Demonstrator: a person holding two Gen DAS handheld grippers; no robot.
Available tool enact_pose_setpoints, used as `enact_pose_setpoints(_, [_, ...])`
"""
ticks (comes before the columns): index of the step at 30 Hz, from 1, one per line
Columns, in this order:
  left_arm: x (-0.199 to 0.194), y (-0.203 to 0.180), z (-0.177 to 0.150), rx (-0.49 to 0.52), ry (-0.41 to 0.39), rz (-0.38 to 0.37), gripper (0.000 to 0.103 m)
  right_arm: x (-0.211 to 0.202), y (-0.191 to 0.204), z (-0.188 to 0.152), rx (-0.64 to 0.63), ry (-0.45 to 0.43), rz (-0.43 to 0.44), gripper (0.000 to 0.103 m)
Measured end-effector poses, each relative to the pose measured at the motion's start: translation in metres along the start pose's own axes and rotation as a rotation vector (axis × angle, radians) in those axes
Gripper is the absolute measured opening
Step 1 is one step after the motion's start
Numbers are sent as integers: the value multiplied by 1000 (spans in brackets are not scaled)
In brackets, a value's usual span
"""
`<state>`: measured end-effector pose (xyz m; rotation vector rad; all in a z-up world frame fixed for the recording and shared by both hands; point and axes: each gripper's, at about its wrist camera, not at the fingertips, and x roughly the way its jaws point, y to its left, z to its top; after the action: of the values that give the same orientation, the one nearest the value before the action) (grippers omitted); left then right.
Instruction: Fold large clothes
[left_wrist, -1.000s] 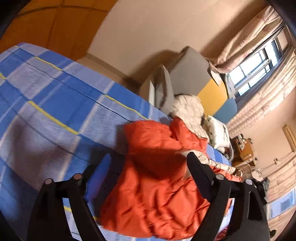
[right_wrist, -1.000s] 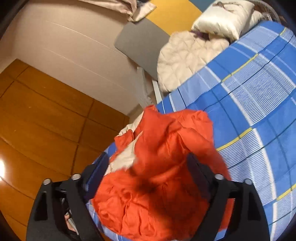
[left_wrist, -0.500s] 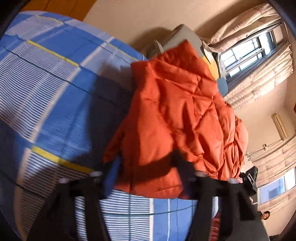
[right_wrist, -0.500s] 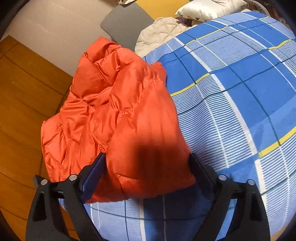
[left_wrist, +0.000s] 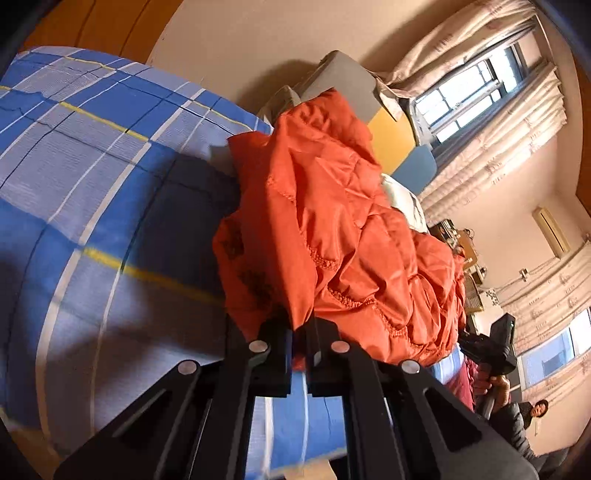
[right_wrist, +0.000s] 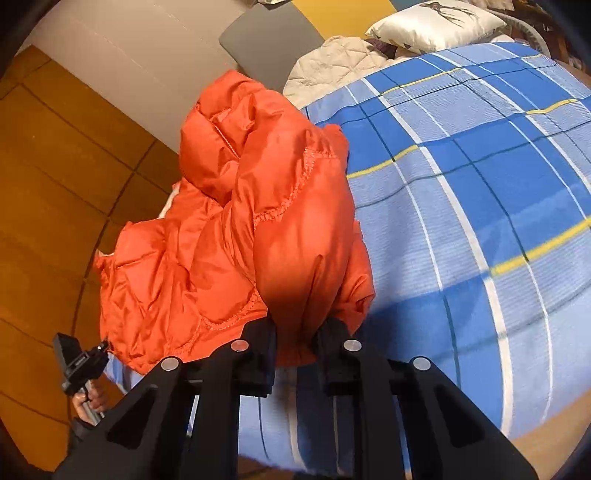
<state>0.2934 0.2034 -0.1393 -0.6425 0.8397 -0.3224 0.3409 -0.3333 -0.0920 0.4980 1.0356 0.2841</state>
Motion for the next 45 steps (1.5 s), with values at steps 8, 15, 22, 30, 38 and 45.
enact_pose_setpoints(8, [-38,-6,-54,37,40,94,11,-33,-8,-49,-41,43,-25,18])
enact_pose_setpoints(15, [-73,-31,-34,171,-82,220,58,-46,12,-38,-146,-4,-177,49])
enact_pose_setpoints(22, [-45,-70,3,380,-58,276,78,-67,62,-20,-397,-117,-303,63])
enact_pose_setpoints(30, [2,-62,41,410,19,306,82,-13,90,15,-572,-29,-333,65])
enact_pose_setpoints(38, [24,-53,52,428,54,275,58,29,88,44,-591,28,-362,70])
enact_pose_setpoints(45, [31,-62,45,488,57,272,12,44,86,50,-594,42,-381,59])
